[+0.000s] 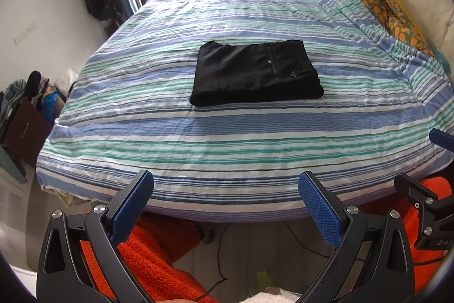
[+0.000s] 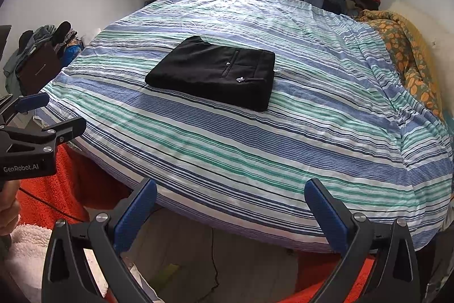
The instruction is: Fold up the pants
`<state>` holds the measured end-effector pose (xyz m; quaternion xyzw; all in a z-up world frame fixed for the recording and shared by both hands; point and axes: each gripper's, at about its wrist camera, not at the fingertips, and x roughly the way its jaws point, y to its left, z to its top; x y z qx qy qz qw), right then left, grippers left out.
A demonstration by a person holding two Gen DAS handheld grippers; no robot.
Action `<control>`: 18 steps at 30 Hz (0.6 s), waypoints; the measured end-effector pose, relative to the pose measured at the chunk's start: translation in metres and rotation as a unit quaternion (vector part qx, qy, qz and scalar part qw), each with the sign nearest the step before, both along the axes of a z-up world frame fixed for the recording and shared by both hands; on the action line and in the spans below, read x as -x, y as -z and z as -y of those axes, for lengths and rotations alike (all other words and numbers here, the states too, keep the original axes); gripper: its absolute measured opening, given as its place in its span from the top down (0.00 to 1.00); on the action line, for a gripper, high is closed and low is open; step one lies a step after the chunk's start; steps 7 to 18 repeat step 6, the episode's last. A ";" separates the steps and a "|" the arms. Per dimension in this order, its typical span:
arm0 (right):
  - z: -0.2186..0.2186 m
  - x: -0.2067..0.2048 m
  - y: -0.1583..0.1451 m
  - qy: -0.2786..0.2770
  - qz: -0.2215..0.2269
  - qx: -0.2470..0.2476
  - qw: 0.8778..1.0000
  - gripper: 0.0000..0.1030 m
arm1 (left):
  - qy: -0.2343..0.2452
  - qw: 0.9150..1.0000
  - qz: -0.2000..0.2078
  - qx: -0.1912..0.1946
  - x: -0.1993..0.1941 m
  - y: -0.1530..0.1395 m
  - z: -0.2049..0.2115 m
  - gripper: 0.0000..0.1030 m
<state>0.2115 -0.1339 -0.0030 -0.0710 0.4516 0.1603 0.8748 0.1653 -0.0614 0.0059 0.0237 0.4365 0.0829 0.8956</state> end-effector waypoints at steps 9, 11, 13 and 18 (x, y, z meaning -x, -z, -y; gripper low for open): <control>0.001 0.000 -0.003 0.000 0.005 -0.003 1.000 0.00 | 0.004 1.000 0.012 -0.011 0.004 -0.004 0.003 0.01; 0.001 0.000 -0.003 0.000 0.005 -0.003 1.000 0.00 | 0.004 1.000 0.012 -0.011 0.004 -0.004 0.003 0.01; 0.001 0.000 -0.003 0.000 0.005 -0.003 1.000 0.00 | 0.004 1.000 0.012 -0.011 0.004 -0.004 0.003 0.01; 0.001 0.000 -0.003 0.000 0.005 -0.003 1.000 0.00 | 0.004 1.000 0.012 -0.011 0.004 -0.004 0.003 0.01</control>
